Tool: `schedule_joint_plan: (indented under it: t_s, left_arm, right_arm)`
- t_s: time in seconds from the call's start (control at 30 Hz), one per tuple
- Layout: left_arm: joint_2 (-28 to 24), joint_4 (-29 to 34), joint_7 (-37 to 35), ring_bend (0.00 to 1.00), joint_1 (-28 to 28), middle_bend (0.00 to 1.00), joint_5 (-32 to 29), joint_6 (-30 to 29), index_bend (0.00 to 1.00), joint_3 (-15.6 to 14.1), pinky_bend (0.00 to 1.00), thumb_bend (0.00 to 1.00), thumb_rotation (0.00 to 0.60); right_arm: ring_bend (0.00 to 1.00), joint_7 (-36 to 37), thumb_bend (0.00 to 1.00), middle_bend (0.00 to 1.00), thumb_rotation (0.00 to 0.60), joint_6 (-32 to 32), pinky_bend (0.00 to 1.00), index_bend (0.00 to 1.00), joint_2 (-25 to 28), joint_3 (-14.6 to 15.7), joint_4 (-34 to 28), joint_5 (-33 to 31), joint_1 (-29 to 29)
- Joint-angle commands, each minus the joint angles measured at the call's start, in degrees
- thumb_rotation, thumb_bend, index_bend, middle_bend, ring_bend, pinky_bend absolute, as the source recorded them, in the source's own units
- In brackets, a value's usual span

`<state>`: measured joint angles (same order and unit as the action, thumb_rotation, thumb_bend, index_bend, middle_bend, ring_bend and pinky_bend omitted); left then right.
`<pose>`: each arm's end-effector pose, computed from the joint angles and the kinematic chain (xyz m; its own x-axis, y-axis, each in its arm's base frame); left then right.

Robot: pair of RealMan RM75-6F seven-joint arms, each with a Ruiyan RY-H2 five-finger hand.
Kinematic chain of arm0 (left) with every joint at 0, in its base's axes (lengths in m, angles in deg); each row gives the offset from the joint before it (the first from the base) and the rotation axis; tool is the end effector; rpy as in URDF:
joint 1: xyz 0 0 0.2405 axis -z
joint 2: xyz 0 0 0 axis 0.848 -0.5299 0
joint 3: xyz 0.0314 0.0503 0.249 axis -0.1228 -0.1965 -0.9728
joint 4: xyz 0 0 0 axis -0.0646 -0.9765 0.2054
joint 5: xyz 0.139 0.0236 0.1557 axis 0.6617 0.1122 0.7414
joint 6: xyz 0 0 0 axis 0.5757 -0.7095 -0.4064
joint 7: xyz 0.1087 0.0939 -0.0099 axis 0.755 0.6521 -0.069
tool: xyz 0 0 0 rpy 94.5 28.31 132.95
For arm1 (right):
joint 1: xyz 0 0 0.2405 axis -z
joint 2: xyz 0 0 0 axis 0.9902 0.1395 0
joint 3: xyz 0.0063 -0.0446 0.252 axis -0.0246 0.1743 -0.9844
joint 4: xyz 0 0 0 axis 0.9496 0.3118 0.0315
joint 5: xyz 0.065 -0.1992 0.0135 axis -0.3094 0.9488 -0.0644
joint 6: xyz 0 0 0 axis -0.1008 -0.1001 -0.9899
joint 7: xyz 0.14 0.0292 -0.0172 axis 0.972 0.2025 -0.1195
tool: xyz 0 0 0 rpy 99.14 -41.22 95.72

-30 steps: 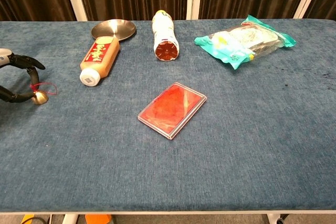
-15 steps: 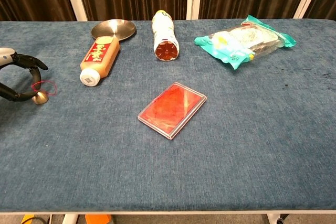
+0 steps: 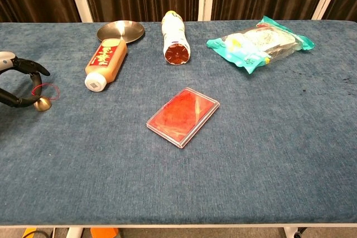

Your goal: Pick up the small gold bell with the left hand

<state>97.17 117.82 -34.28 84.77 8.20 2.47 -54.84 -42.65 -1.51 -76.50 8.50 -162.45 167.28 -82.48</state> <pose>-0.2656 0.2944 0.0136 0.1809 0.3645 0.9135 0.9814 -0.0062 -0.1919 -0.3414 -0.1532 0.1559 0.4047 -0.0354 0.9138 -0.9118 0.0597 0.4062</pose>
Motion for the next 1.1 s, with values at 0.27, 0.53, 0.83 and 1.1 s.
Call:
schedule_joint_plan:
  t_s: [0.27,0.53,0.83,1.1]
  left_arm:
    - [-0.1,0.4,0.1,0.01,0.0,0.18,0.0,-0.5,0.60,0.2,0.00,0.39,0.600]
    - [-1.6,2.6,0.3,0.01,-0.1,0.19,0.7,-1.8,0.62,0.6,0.00,0.41,0.600]
    - [-4.4,3.4,9.4,0.04,-0.7,0.23,4.6,-10.3,0.64,1.2,0.00,0.44,0.600]
    - [-7.9,12.2,7.0,0.04,-0.7,0.23,3.6,-6.5,0.64,1.4,0.00,0.42,0.600]
  right_arm:
    - [0.00,0.1,0.26,0.00,0.600,0.0,0.02,0.00,0.1,-0.1,-0.1,-0.1,0.0]
    - [0.00,0.0,0.26,0.00,0.600,0.0,0.02,0.00,0.1,-0.1,-0.2,0.0,-0.1]
    - [0.00,-0.1,0.26,0.00,0.600,-0.1,0.02,0.00,0.3,-0.2,-0.4,0.0,-0.1]
    - [0.00,-0.1,0.26,0.00,0.600,0.4,0.02,0.00,0.1,-0.2,-0.3,-0.2,-0.2]
